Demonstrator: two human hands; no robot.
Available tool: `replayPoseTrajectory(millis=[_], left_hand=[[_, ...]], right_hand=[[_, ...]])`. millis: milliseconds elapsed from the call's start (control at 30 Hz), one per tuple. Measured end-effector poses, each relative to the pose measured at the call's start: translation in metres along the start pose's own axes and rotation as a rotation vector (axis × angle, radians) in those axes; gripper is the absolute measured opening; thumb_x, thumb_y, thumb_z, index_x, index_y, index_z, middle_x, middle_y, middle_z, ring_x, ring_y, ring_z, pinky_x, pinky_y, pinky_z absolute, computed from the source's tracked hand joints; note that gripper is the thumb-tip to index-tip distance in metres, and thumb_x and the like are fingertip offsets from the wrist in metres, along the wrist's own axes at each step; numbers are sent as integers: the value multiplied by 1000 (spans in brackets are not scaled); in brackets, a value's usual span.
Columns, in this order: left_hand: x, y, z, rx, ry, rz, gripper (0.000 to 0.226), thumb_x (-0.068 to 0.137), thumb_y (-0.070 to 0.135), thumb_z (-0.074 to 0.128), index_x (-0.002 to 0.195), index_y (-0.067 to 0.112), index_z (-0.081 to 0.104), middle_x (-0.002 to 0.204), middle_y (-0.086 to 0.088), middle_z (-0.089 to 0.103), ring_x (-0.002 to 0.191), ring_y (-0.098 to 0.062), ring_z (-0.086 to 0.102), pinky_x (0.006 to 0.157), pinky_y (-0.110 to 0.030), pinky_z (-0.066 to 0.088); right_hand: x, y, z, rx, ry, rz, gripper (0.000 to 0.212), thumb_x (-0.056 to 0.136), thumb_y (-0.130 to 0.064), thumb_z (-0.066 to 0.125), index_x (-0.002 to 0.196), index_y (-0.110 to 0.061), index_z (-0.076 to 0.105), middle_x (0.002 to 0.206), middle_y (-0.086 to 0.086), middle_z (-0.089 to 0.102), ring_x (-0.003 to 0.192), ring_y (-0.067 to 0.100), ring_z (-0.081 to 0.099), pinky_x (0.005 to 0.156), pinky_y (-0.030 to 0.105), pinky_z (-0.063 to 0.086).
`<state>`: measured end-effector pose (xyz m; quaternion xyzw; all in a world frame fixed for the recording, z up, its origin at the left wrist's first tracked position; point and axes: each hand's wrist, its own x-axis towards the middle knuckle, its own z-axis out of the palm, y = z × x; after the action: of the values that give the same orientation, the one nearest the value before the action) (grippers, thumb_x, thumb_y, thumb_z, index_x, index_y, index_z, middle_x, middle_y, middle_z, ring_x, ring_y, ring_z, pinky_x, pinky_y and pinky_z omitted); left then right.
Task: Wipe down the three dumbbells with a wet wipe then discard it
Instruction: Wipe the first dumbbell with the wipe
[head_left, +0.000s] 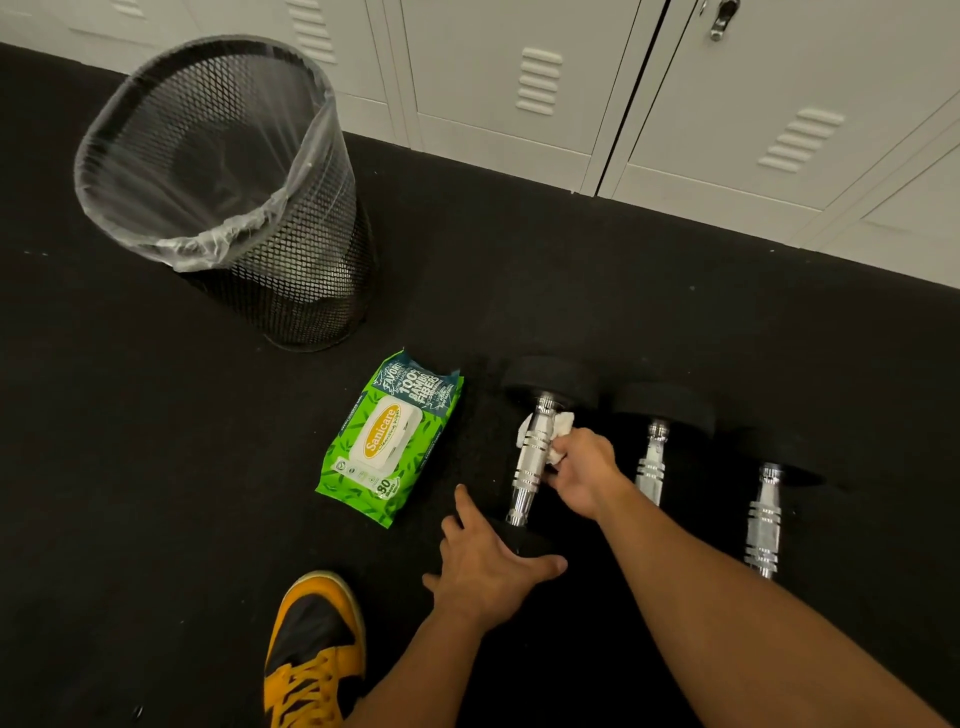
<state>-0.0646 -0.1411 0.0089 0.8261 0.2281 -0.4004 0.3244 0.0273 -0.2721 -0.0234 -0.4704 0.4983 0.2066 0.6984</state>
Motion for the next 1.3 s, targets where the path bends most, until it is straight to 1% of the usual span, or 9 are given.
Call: replayPoseTrajectory(millis=[133,267,333,400,500,667,933,1167,1300], left_hand=[[-2,1,1,1,18,-2,150,46,69,82,149,27,-19,156,-8,14,142,-30,23,108,-68,22],[-4,2,1,19,31,-4,150,46,69,82,149,26,-19,155,-7,17,141,-29,26,107,-68,23],[-5,2,0,12,27,-6,151,46,68,82,150,25,-19,155,-7,16,141,-30,25,107,-68,22],[-4,2,1,6,25,-5,151,46,68,83,150,26,-19,156,-7,15,142,-30,23,108,-69,21],[-4,2,1,1,16,-2,151,46,69,82,149,26,-20,156,-8,15,142,-31,23,108,-69,20],[-2,2,-1,4,4,-3,151,47,68,82,149,26,-19,156,-7,14,142,-30,22,108,-70,20],[-3,1,0,-3,4,3,150,47,68,83,149,26,-19,156,-7,15,142,-30,23,108,-69,20],[-1,1,1,-2,-5,7,152,46,70,82,149,27,-20,155,-8,15,142,-31,23,107,-70,21],[-1,1,1,1,-1,2,152,46,70,82,149,26,-21,156,-8,13,143,-31,22,108,-70,21]], right_hand=[[-9,14,-8,-131,-57,43,44,83,19,32,104,-3,65,99,18,69,92,30,65,71,43,54],[-15,31,-11,-266,-105,93,44,86,16,33,98,-6,69,88,13,73,93,32,67,89,48,52],[-14,28,-10,-370,-113,110,43,85,16,33,97,-8,68,86,12,71,86,29,66,86,45,51],[-14,23,-11,-538,-96,114,39,83,14,36,94,-9,65,90,12,70,82,26,64,84,42,49],[-16,24,-12,-729,-61,97,24,82,8,48,89,-8,64,101,15,69,93,27,64,91,38,51],[-15,23,-13,-811,-77,130,27,82,12,46,87,-9,64,104,15,68,101,28,63,97,38,51],[-16,25,-15,-855,-39,102,36,79,11,50,108,-3,63,105,16,65,101,30,61,97,44,50],[-36,16,-18,-1003,-29,-8,17,89,-1,49,96,-9,61,86,7,61,83,20,59,73,31,47],[-44,13,-16,-1082,-55,-74,13,90,-7,47,93,-10,59,80,3,56,78,18,54,70,28,42]])
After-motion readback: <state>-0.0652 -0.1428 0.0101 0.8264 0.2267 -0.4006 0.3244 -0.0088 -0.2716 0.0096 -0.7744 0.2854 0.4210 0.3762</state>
